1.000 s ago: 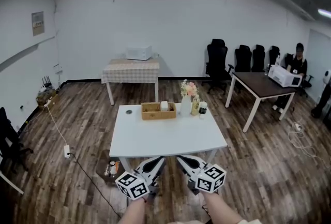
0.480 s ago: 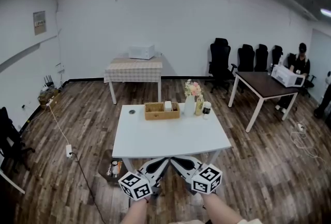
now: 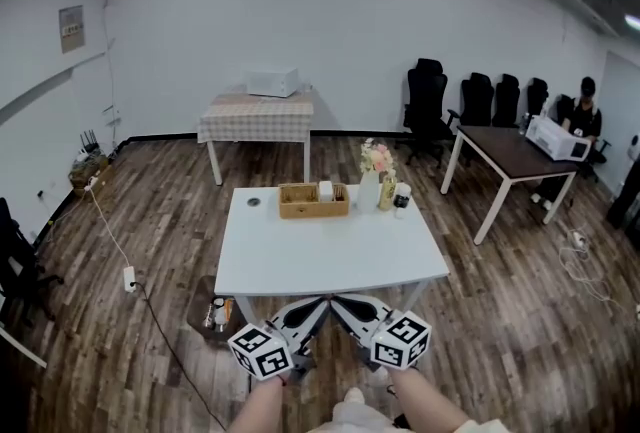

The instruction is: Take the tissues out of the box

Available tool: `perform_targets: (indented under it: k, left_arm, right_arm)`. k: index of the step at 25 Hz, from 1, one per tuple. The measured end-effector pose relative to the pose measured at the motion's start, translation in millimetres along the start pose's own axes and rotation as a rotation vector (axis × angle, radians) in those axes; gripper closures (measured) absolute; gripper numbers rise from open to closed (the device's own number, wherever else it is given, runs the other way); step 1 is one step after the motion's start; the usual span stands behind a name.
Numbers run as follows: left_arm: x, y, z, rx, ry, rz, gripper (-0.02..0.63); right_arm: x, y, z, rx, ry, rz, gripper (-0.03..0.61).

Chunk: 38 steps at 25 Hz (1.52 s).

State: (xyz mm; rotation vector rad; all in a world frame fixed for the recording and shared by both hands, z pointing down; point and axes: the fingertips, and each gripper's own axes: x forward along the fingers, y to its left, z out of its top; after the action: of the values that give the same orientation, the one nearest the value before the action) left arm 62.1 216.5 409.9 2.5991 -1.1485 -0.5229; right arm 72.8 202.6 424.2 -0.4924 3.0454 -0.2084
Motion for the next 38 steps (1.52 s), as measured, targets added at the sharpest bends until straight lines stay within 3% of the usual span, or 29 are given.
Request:
perform_targets:
  k: [15, 28, 38]
  left_arm:
    - [40.2, 64.9, 5.5, -0.023, 0.000, 0.022, 0.614]
    - [107.4, 166.8, 9.1, -0.027, 0.048, 0.067, 0.614]
    - [163.7, 228.3, 29.0, -0.018, 0.055, 0.101, 0.614]
  right_arm:
    - [42.2, -63.6, -2.2, 0.024, 0.022, 0.031, 0.546]
    - [104.7, -168.0, -10.1, 0.086, 0.049, 0.048, 0.546]
    - [144.6, -242.1, 7.5, 0.115, 0.049, 0.068, 0.546]
